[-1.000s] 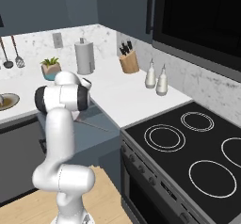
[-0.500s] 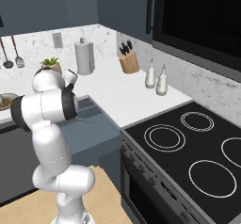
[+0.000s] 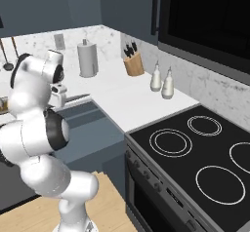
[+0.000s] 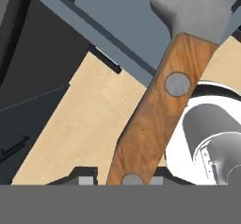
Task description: Pick up the knife from the drawer and place it on the cutting board. Then place the meat from the plate to the cutting board.
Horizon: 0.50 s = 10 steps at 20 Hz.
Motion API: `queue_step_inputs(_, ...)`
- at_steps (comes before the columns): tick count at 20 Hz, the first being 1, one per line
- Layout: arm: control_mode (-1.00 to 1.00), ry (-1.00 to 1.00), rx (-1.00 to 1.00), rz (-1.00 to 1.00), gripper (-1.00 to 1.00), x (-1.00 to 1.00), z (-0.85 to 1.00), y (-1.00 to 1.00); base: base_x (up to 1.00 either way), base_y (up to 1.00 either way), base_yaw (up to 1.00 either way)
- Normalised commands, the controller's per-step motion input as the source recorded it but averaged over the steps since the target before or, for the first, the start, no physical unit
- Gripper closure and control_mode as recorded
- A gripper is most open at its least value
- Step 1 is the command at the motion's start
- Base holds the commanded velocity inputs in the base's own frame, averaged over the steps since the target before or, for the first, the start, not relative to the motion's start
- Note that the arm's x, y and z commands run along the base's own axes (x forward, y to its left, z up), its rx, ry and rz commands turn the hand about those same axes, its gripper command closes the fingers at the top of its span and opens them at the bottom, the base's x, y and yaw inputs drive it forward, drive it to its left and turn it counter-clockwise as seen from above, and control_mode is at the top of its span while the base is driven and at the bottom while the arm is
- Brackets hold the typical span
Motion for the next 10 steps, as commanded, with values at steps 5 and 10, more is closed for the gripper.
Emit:
queue_step_inputs(5, -1.0, -0.28, 0.01, 0.54, 1.0, -0.6, 0.33, -0.85, 0.0, 0.0, 0.0)
queue_step_inputs(10, -1.0, -0.05, 0.18, 0.24, 1.0, -0.42, -0.02, -0.98, 0.0, 0.0, 0.0)
